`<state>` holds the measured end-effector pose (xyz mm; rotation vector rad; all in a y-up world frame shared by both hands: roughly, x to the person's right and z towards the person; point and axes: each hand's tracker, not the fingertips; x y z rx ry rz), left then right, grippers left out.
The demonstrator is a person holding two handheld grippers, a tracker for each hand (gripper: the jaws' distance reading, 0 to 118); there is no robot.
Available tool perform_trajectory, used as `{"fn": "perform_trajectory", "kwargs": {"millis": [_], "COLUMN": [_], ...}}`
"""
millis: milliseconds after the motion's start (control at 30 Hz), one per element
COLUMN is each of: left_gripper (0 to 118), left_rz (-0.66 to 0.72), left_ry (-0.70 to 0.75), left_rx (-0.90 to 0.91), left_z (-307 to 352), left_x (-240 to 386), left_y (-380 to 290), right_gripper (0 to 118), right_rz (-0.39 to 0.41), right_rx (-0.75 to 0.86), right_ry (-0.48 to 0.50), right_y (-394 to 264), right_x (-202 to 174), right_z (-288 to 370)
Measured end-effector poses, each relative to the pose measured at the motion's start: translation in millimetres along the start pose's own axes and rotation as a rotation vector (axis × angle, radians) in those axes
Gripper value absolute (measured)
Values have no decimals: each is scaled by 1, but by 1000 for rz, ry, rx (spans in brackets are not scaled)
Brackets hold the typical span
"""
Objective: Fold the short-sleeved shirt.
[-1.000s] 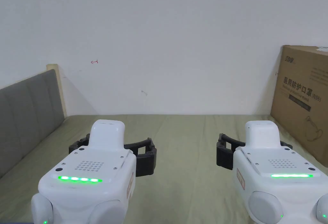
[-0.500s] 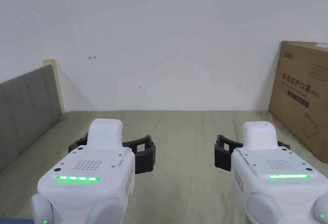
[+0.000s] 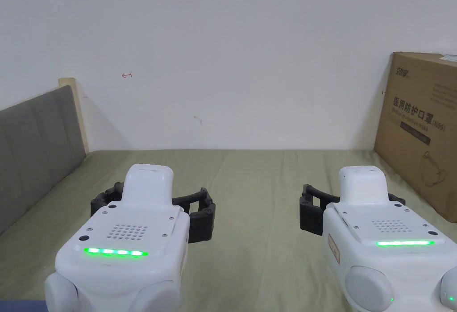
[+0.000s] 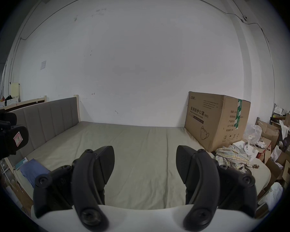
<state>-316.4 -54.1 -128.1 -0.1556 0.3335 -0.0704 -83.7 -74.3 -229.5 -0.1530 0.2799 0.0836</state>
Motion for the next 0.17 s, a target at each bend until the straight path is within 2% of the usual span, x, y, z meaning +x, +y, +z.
{"fn": "perform_trajectory", "kwargs": {"millis": [167], "left_gripper": [103], "left_rz": [16], "left_ry": [8], "left_rx": [8], "left_z": [-1], "left_x": [-4], "left_y": [1], "right_gripper": [83], "right_rz": [4], "right_rx": [0], "right_ry": [1], "right_y": [0], "right_x": [1], "right_z": [0]}}
